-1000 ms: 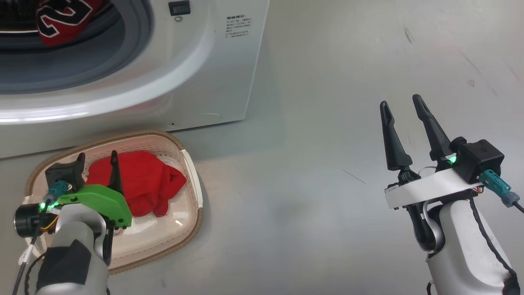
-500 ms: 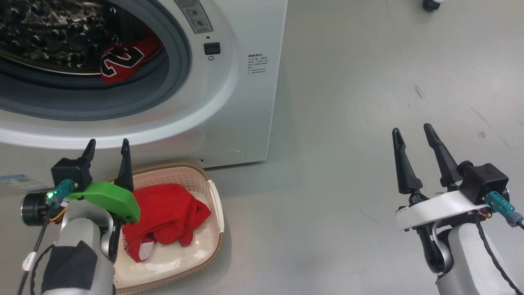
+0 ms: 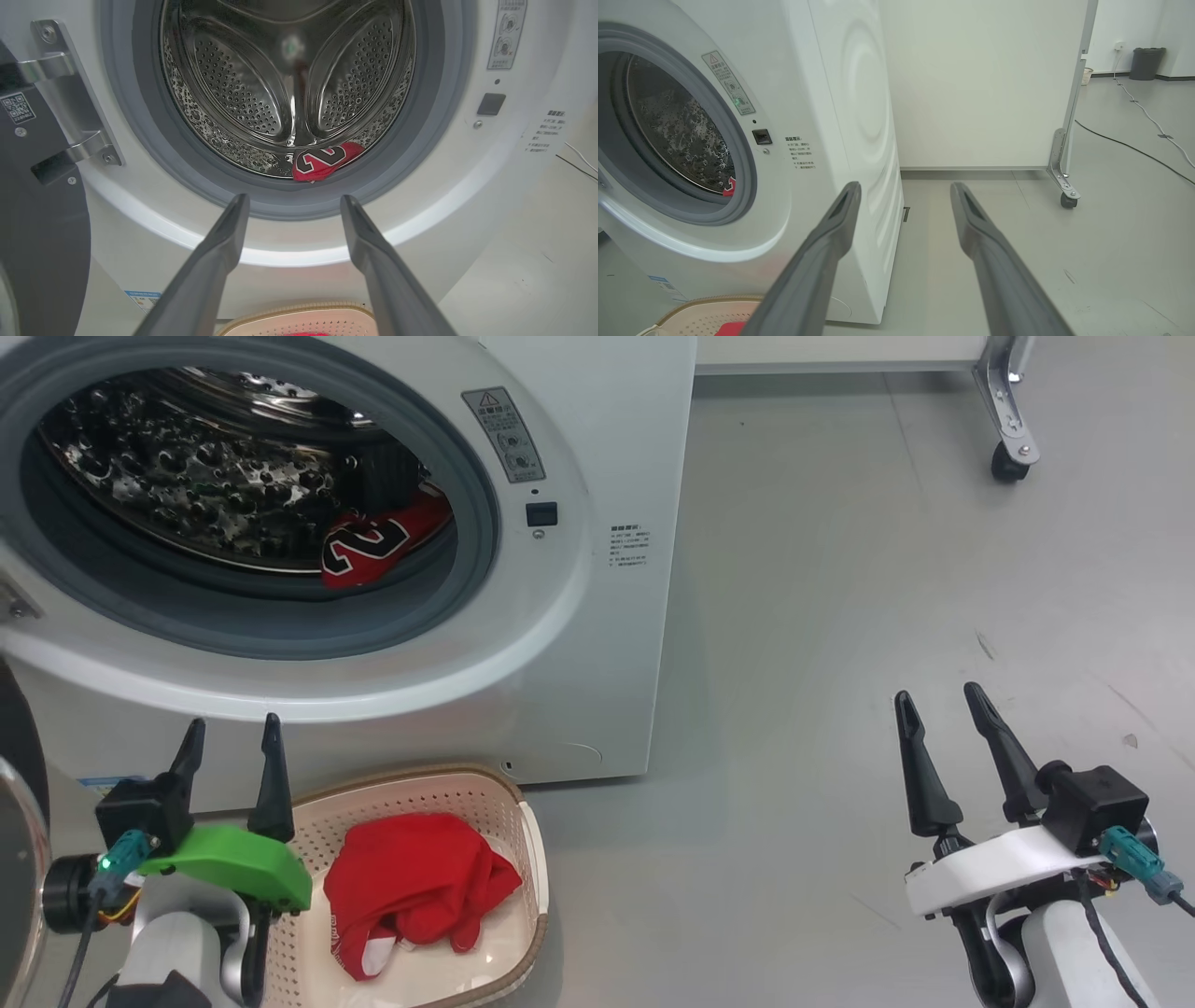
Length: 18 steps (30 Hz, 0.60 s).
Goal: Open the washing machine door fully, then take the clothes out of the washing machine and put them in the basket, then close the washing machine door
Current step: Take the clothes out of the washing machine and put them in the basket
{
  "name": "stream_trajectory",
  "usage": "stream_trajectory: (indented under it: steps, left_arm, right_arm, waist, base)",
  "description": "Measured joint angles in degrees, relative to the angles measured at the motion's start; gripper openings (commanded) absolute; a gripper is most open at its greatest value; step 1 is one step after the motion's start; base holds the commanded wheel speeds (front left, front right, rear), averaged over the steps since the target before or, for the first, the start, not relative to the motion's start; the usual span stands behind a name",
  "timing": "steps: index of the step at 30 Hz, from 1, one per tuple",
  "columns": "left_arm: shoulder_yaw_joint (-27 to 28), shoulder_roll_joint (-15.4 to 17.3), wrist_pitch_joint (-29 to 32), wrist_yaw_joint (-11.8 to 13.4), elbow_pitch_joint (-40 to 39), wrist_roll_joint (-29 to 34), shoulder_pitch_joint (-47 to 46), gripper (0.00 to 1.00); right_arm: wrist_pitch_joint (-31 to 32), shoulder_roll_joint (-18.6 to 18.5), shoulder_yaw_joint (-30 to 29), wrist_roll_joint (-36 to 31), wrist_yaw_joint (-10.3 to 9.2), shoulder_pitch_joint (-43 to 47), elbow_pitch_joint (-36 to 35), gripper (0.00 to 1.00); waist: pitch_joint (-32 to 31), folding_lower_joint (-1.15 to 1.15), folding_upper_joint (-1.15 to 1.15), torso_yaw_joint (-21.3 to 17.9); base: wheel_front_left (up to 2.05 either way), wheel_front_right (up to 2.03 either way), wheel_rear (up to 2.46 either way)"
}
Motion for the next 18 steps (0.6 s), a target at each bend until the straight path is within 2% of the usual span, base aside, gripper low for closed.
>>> stream_trajectory:
  steps: [18]
  left_arm:
    - [0.26, -0.19, 0.0, 0.59, -7.58, -1.58, 7.4, 1.0]
  right_arm:
    - [0.0, -0.12, 1.65, -0.08, 0.0, 2.72, -0.49, 1.0]
  waist:
    - [-4.02, 0.0, 0.0, 1.0]
  base:
    - [0.0, 0.0, 0.0]
